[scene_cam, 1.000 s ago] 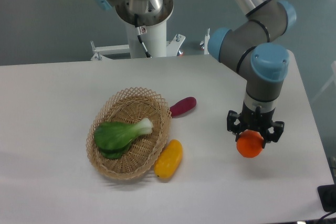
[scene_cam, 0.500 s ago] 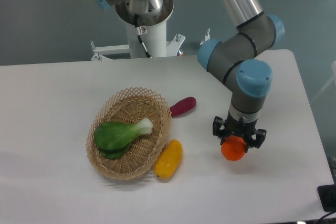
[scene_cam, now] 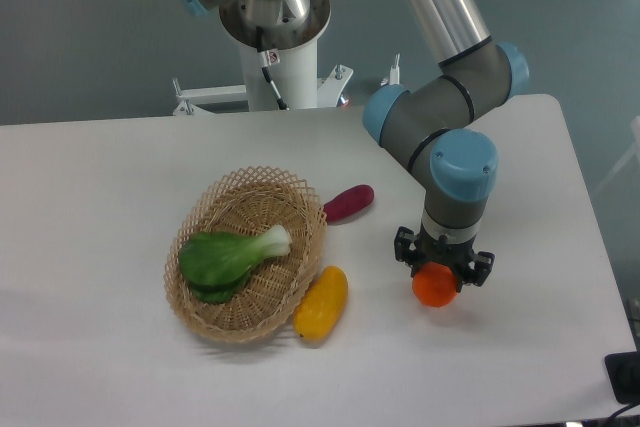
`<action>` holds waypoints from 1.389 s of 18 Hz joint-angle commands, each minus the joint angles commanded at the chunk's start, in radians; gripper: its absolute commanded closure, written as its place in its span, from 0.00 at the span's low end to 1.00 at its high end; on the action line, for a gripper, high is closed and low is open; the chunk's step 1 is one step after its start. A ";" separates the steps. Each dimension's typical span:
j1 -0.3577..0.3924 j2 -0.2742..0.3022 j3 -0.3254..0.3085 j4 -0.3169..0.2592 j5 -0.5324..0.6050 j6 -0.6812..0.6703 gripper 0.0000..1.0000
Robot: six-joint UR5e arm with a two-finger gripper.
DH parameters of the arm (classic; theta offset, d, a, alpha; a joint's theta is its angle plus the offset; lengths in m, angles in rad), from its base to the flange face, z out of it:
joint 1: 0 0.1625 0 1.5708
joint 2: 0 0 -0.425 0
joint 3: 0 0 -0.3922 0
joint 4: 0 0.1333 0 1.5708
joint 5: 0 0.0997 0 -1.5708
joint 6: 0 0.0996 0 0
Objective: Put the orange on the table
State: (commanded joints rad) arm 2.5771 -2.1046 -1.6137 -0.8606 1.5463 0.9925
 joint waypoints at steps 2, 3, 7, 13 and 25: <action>0.000 0.000 -0.002 0.000 0.002 0.000 0.35; 0.000 0.000 -0.002 0.000 0.002 0.002 0.35; -0.006 -0.008 0.000 0.000 0.008 0.005 0.35; -0.009 -0.009 -0.002 0.002 0.021 0.005 0.33; -0.009 -0.005 0.002 0.002 0.020 0.002 0.07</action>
State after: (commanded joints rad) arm 2.5679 -2.1093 -1.6122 -0.8590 1.5662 0.9940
